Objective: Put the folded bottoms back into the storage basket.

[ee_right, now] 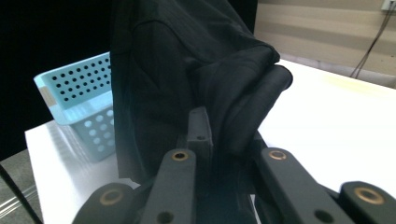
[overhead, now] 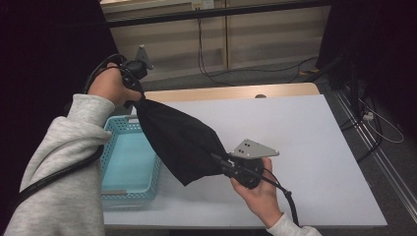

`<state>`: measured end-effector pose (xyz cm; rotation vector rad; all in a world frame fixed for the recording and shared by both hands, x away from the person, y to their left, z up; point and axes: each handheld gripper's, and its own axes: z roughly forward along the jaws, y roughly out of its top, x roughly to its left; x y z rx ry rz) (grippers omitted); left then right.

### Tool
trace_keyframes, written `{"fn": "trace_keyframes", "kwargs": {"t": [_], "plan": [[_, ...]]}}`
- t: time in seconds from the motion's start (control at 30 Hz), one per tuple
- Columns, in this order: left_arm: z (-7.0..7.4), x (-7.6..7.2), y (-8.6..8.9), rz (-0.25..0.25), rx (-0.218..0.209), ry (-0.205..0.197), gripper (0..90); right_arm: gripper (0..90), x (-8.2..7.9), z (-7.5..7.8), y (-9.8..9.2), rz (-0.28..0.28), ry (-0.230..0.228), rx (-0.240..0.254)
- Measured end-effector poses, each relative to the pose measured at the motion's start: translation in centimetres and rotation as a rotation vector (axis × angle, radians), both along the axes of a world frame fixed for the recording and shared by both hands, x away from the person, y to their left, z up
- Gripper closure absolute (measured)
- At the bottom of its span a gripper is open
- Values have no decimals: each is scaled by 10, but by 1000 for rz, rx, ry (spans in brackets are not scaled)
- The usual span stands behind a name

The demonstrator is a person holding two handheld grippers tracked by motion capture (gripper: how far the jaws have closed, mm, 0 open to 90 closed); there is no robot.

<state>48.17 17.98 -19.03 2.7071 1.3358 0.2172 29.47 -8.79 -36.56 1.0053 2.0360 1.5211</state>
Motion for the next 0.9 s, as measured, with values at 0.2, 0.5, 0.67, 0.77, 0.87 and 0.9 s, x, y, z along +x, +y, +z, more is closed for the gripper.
{"fn": "trace_keyframes", "kwargs": {"t": [0.2,0.5,0.67,0.77,0.87,0.9], "plan": [[12,-2,12,18,5,-10,847,809,1,6,10,21,-25,7],[28,-5,29,52,14,-26,847,809,3,13,28,44,-53,20],[31,-6,37,68,43,-30,846,809,4,18,39,57,-66,34],[34,-7,39,68,52,-35,847,809,5,17,43,64,-63,36],[37,-7,49,84,52,-37,847,808,6,18,53,83,-62,37],[37,-8,52,89,53,-38,847,808,6,18,54,86,-65,37]]}}
